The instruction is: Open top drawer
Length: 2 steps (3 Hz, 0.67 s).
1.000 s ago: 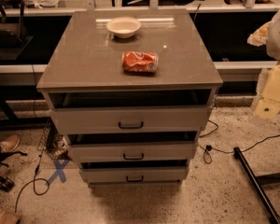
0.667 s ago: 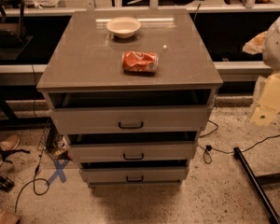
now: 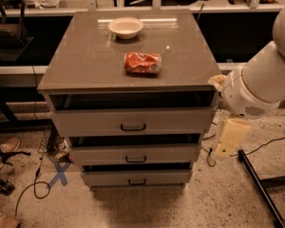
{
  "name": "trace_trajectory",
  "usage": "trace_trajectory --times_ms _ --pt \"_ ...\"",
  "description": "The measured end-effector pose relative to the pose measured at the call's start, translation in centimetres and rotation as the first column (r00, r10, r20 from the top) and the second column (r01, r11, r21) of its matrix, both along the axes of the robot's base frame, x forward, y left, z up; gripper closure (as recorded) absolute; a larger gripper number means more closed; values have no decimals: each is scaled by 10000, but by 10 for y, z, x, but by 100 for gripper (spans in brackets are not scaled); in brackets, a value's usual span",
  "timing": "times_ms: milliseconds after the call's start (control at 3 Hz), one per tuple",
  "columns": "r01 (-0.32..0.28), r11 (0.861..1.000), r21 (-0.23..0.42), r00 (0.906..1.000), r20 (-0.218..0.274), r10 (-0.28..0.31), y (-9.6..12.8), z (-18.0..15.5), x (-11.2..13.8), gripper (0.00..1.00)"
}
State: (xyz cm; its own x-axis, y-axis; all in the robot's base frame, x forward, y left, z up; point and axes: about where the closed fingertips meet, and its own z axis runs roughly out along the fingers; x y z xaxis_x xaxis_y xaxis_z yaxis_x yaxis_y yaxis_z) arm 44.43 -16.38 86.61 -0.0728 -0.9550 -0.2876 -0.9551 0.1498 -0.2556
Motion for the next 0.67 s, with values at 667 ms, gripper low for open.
trace_trajectory --times_ms 667 --pt "3 9997 230 9998 184 -7 -1 -31 15 0"
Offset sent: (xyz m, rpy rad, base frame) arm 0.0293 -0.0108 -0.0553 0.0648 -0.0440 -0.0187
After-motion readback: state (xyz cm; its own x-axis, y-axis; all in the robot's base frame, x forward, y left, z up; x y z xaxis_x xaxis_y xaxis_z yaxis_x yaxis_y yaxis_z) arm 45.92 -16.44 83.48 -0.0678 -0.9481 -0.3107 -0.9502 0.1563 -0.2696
